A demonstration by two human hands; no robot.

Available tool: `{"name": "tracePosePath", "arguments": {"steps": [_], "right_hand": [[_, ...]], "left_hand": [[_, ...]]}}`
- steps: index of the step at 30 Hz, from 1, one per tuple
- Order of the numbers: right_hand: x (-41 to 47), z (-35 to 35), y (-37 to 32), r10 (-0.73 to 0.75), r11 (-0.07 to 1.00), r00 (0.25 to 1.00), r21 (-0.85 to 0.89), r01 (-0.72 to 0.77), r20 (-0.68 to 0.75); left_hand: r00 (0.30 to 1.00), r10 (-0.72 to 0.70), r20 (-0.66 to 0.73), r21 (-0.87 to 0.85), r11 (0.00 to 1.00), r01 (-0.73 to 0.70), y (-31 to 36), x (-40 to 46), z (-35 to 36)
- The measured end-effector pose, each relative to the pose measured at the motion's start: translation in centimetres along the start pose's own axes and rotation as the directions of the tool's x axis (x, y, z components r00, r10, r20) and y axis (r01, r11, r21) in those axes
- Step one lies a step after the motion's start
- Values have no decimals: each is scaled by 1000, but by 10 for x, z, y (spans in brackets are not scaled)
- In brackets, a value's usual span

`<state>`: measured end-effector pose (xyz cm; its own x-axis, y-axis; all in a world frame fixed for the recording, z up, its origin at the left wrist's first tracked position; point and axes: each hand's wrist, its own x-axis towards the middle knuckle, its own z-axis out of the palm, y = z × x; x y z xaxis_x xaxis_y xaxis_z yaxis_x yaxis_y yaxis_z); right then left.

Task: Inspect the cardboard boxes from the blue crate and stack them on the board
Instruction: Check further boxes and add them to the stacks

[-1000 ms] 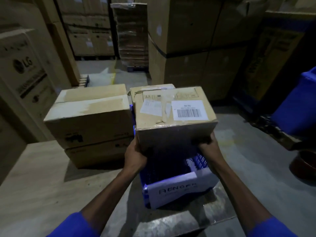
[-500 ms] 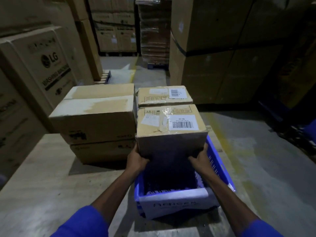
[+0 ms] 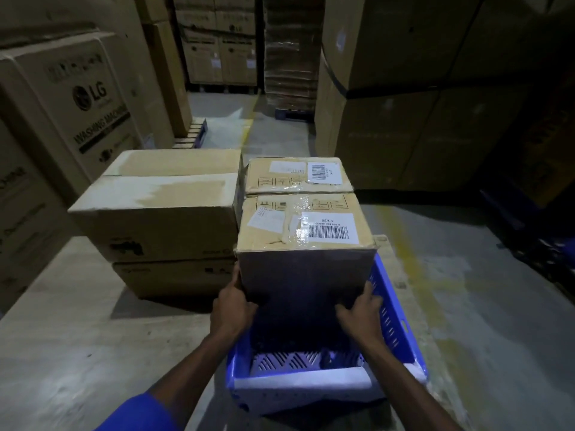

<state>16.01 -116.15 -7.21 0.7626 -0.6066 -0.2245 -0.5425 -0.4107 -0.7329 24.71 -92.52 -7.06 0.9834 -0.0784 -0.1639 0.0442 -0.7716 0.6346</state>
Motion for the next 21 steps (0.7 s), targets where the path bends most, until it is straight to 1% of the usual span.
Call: {"name": "tracePosePath", "arguments": {"steps": [2,4,11,17,21], "right_hand": [[-3,-1,-1,8,997,1000,-70,-9,-16],[-1,1,2,-1,997,1000,-77,-1,-28],[8,7,10,-28,1000,999,14,28,18],[5,11,9,-33,996,996,82,27,80],[4,11,8,-27,995,996,101,18,86]], "left_hand": [[1000,-6,-6,17,1000,6,0,0,1],[1000,-4,-13,-13,1000,4,0,0,1],[999,-38,-12,-98,995,37,-1,6,3],[998,-49,-36,-72,996,46,-2,7,5],[997,-59,-44,-37,998,57,-4,9,8]]}}
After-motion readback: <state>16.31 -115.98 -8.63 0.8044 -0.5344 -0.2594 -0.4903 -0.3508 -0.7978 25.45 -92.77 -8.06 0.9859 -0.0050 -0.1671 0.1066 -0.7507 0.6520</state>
